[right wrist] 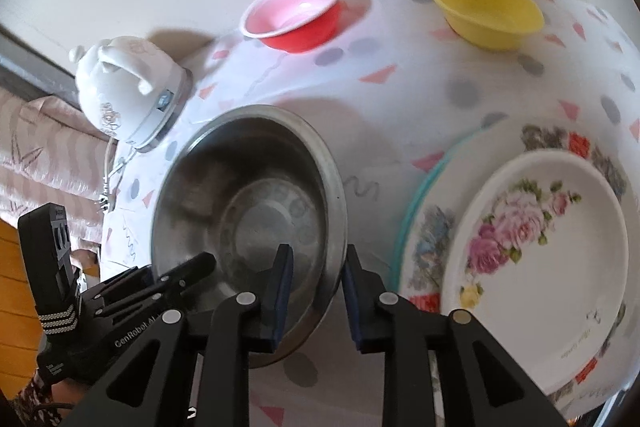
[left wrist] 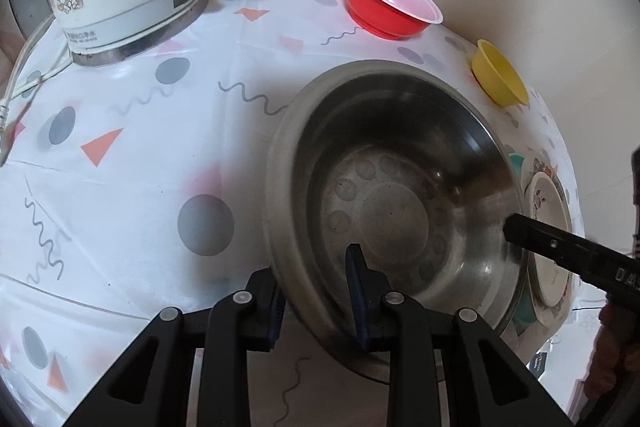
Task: Organize plates and bowls
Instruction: 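Lower the steel bowl onto the cloth beside the kettle and open the right gripper, then move the right gripper to the yellow bowl and grasp its rim, then lift the yellow bowl with the right gripper and carry it over the steel bowl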
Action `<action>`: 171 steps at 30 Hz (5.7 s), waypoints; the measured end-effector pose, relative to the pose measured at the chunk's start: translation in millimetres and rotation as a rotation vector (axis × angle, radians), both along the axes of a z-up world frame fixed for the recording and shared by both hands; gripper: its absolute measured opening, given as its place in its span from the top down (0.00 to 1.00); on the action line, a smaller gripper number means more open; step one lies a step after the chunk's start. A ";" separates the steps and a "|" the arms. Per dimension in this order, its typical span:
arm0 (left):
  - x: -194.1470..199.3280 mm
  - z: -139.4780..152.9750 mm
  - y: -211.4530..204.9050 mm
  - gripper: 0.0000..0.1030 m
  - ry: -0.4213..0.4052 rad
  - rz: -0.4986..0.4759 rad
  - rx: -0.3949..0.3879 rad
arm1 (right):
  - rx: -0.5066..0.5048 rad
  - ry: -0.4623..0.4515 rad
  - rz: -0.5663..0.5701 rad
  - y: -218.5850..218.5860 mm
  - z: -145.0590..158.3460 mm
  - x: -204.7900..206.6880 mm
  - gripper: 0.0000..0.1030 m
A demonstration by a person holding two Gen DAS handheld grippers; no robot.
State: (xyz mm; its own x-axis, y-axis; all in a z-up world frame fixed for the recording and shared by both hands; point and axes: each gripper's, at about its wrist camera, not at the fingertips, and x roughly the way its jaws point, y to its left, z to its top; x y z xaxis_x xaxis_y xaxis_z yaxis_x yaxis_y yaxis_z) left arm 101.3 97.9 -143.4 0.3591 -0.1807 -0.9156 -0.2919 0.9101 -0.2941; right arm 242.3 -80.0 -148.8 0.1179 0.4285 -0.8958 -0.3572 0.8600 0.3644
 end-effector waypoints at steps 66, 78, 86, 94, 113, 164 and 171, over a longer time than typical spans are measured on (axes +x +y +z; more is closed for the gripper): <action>204.1 67.8 -133.4 0.22 -0.063 -0.223 0.106 | 0.145 -0.024 -0.281 -135.8 -32.9 212.0 0.86; 249.2 49.1 -169.0 0.23 -0.077 -0.262 0.090 | 0.175 0.005 -0.273 -153.8 -39.3 196.8 0.89; 272.2 31.8 -182.4 0.53 -0.047 -0.296 0.117 | 0.182 0.005 -0.263 -156.9 -40.1 195.0 0.89; 275.7 22.9 -184.8 0.82 -0.035 -0.330 0.127 | 0.186 -0.007 -0.268 -155.6 -40.3 192.5 0.89; 252.2 38.4 -174.7 0.85 -0.072 -0.325 0.099 | 0.149 -0.080 -0.243 -150.9 -5.2 175.8 0.89; 80.0 88.4 -48.3 0.84 -0.200 -0.166 0.003 | 0.207 -0.109 -0.035 -28.8 34.2 63.9 0.89; 51.6 76.6 -28.1 0.84 -0.164 -0.107 -0.014 | 0.202 -0.073 0.019 -6.1 22.0 45.3 0.89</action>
State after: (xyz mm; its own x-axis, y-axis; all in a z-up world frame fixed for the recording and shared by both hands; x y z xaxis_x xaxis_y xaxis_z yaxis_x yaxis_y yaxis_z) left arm 152.9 69.8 -66.8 0.4818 -0.2378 -0.8434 -0.1409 0.9289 -0.3424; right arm 287.6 -86.1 -126.7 0.1693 0.6015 -0.7807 -0.4040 0.7649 0.5017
